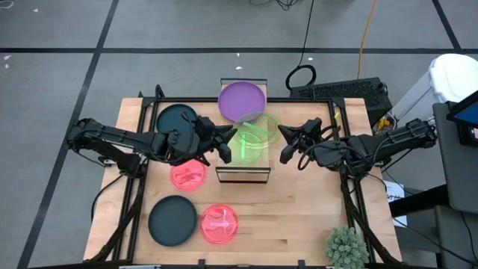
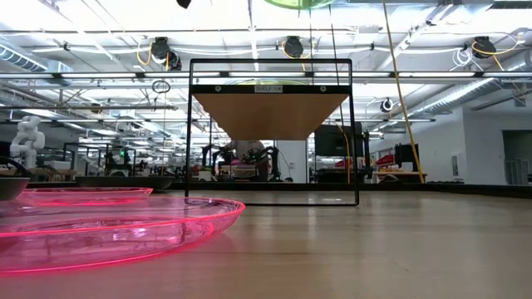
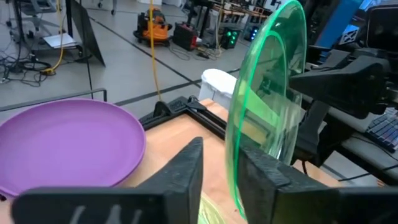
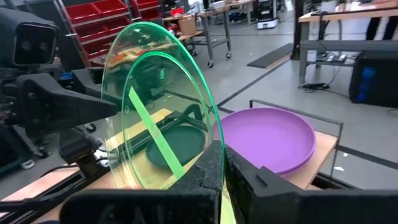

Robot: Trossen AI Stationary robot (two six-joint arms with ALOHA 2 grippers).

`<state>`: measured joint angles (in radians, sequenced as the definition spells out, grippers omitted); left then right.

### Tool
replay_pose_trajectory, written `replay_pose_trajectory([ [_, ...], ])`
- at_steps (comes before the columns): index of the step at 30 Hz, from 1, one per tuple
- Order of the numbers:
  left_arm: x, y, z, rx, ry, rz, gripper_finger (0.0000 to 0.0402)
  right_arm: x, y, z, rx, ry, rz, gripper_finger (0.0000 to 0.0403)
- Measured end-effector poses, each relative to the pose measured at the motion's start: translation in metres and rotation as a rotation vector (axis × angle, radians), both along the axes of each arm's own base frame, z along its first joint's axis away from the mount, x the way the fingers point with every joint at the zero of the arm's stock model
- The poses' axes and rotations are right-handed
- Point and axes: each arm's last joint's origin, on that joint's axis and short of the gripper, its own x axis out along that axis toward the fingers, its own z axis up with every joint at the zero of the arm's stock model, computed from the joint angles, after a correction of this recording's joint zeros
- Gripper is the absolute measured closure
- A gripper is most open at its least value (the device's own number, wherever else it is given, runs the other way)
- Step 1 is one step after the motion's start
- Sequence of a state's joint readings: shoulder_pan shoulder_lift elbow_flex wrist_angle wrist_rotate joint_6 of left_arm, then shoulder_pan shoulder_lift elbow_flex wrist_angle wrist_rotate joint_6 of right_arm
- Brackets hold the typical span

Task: Place and stack plates onto a shelf
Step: Stack the green plate on top of the other green plate on the shelf

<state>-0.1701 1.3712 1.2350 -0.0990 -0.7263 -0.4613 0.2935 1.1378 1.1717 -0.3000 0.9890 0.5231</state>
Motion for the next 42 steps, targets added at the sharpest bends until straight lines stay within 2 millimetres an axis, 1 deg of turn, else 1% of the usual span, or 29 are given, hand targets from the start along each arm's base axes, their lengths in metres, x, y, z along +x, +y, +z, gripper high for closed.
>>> replay_pose_trajectory([
  [8,0.001,-0.001,0.0,-0.006,0.004,-0.054,0.0391,0.0,0.0,0.0,-0.014,0.007,-0.007,0.0403],
  [17,0.002,0.003,0.002,-0.028,-0.027,-0.045,0.0396,0.0,-0.001,0.001,-0.014,0.005,-0.009,0.0402],
  [20,0.002,0.006,0.002,-0.03,-0.028,-0.043,0.0397,0.0,0.0,0.001,-0.009,0.002,-0.002,0.0393],
  [24,0.003,0.009,0.002,-0.033,-0.029,-0.037,0.0397,-0.001,0.0,0.002,0.0,-0.012,0.013,0.0353],
  [29,0.003,0.015,0.001,-0.05,-0.036,-0.015,0.0398,-0.006,-0.001,0.007,0.014,-0.037,0.031,0.027],
  [34,0.003,0.023,-0.002,-0.132,-0.054,0.033,0.0398,-0.015,-0.004,0.013,0.032,-0.065,0.031,0.0194],
  [38,-0.003,0.029,-0.002,-0.162,-0.041,0.057,0.0398,-0.025,-0.007,0.013,0.063,-0.058,0.022,0.0154],
  [42,-0.006,0.035,-0.005,-0.216,-0.007,0.037,0.0398,-0.033,-0.009,0.012,0.094,-0.042,0.035,0.0131],
])
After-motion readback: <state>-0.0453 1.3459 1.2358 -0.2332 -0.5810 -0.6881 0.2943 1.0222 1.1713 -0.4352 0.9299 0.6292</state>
